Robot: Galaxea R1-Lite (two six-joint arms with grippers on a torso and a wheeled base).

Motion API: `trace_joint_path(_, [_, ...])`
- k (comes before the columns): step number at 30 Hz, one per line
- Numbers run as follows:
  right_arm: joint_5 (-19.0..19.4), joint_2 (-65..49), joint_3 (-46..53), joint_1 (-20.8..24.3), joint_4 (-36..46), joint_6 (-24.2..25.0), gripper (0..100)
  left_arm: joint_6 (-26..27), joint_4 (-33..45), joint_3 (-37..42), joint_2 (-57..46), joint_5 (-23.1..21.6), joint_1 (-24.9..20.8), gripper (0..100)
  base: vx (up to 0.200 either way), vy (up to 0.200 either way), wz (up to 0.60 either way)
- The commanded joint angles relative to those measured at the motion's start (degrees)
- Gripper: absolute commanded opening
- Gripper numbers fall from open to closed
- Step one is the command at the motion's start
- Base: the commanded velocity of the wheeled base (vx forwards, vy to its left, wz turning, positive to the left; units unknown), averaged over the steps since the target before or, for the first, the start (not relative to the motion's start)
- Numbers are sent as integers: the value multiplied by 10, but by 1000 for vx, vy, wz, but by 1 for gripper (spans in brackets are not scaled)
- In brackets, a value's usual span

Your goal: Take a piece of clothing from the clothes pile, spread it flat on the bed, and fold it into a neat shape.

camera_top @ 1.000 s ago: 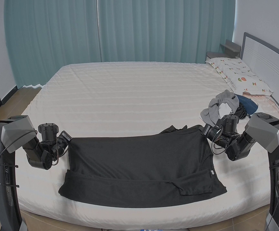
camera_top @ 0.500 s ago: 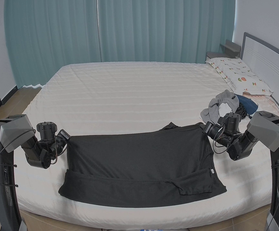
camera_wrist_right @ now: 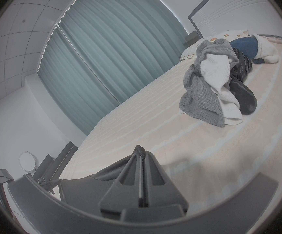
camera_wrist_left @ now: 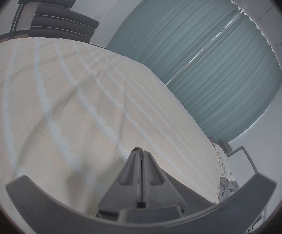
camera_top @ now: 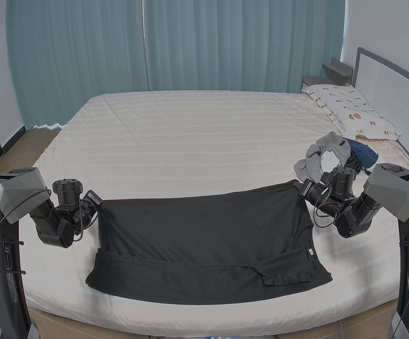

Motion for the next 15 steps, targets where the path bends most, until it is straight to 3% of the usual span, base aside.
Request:
trace_joint_path(1, [0, 2, 3, 0, 0, 0, 0, 0, 0, 1, -1, 0, 0, 0, 0, 0, 0])
trace_joint_path(9, [19, -10, 42, -7, 5, -5, 0, 5, -3, 4, -2, -2, 1, 0, 0, 0, 0])
trace_joint_path(15, [33, -20, 60, -16, 5, -9, 0, 31, -60, 38, -2, -8, 1, 0, 0, 0, 0])
